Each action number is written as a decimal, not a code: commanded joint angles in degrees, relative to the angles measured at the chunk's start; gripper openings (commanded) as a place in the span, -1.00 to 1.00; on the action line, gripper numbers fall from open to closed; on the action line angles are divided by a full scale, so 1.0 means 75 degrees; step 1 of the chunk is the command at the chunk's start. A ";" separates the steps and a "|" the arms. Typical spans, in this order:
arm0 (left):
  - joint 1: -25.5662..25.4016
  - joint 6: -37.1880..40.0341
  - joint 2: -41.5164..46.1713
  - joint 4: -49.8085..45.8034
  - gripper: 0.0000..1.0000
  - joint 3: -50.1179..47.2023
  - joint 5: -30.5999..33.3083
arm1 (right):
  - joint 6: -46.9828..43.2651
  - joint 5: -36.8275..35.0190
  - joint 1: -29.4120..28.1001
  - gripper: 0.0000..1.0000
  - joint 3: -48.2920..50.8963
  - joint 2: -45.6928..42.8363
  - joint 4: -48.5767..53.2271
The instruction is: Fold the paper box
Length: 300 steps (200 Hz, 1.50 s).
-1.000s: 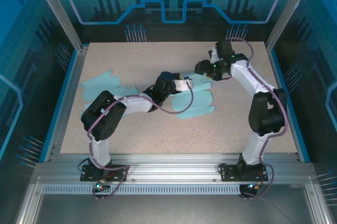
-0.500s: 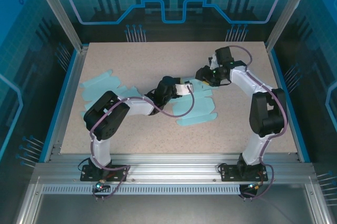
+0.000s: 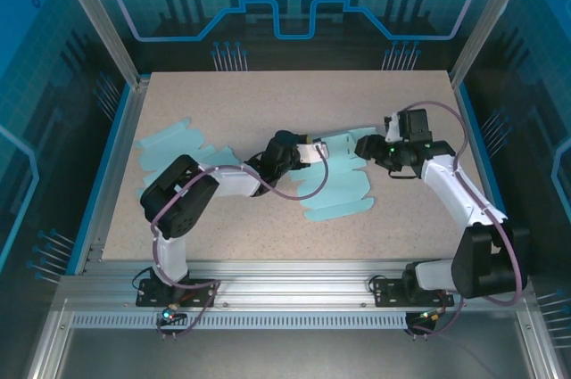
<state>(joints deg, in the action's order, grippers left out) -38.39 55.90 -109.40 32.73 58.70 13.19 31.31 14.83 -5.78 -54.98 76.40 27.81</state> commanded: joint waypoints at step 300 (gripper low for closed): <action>0.0531 -0.1108 0.0683 -0.0622 -1.00 0.0008 -0.1276 | -0.0772 -0.0453 -0.0566 0.00 0.0501 0.2124 -0.3769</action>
<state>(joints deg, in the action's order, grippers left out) -34.26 47.92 -104.16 28.75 56.95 3.44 26.48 10.92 -8.62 -51.29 93.58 1.34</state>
